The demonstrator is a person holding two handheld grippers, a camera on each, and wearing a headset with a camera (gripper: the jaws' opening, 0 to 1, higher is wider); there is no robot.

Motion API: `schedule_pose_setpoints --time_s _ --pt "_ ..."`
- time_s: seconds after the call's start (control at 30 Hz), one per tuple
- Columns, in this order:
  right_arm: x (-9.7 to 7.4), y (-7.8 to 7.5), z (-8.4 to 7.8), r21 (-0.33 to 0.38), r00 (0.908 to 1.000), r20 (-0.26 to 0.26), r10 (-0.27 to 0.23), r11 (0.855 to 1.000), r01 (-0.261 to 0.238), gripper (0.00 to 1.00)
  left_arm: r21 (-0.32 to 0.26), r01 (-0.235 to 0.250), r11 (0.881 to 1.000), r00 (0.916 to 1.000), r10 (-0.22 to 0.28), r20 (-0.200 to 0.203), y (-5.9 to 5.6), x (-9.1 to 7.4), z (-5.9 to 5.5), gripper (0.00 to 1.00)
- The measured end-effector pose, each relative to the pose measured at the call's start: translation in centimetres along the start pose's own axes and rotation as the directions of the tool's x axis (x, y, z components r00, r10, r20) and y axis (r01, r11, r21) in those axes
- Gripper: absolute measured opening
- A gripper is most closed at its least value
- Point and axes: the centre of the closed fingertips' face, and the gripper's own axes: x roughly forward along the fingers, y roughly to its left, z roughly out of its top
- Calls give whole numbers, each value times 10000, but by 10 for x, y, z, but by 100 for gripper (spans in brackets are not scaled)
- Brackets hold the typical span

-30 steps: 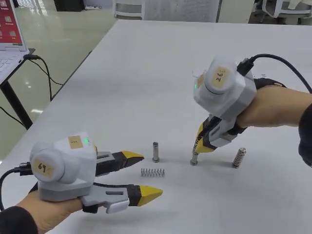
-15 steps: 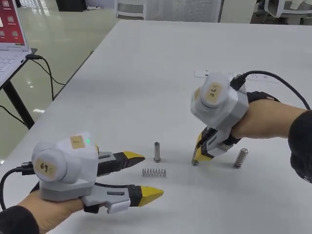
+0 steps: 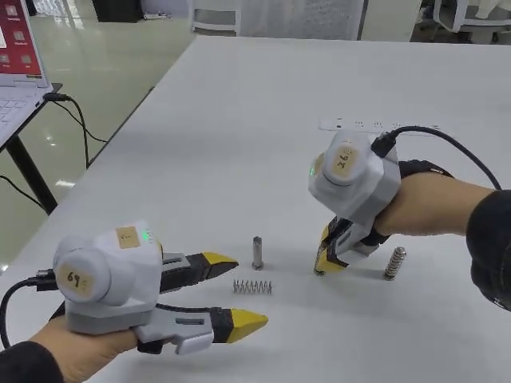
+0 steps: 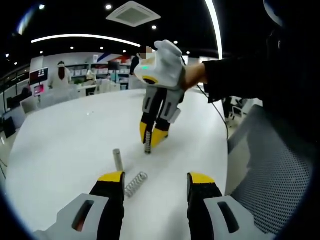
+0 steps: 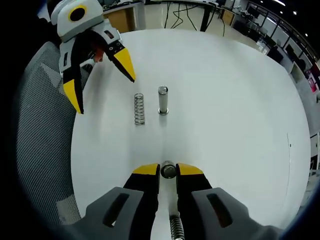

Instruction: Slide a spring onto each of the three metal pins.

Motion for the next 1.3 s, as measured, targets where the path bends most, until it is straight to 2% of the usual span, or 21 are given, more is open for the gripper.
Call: schedule_pose_setpoints --time_s 0.4,0.67,0.93,1.1,1.3 --pt "-6 0 6 -67 9996 206 -187 9998 189 21 -28 5 10000 10000 -5 1 -1 0 0 44" --pt "-14 5 24 -421 9984 463 -322 9985 342 22 -27 -23 10000 10000 23 -26 0 -1 -2 44" --pt "-10 21 46 -804 9972 741 68 9968 -8 20 -28 -77 10000 10000 77 -37 2 -2 -3 44" --pt "-1 33 52 -1066 9974 633 330 9940 -262 19 -29 -92 10000 9999 92 -50 2 -3 -4 44" --pt "9 39 57 -1267 9972 547 505 9910 -432 17 -31 -133 9999 9999 133 -51 3 -4 -5 44"
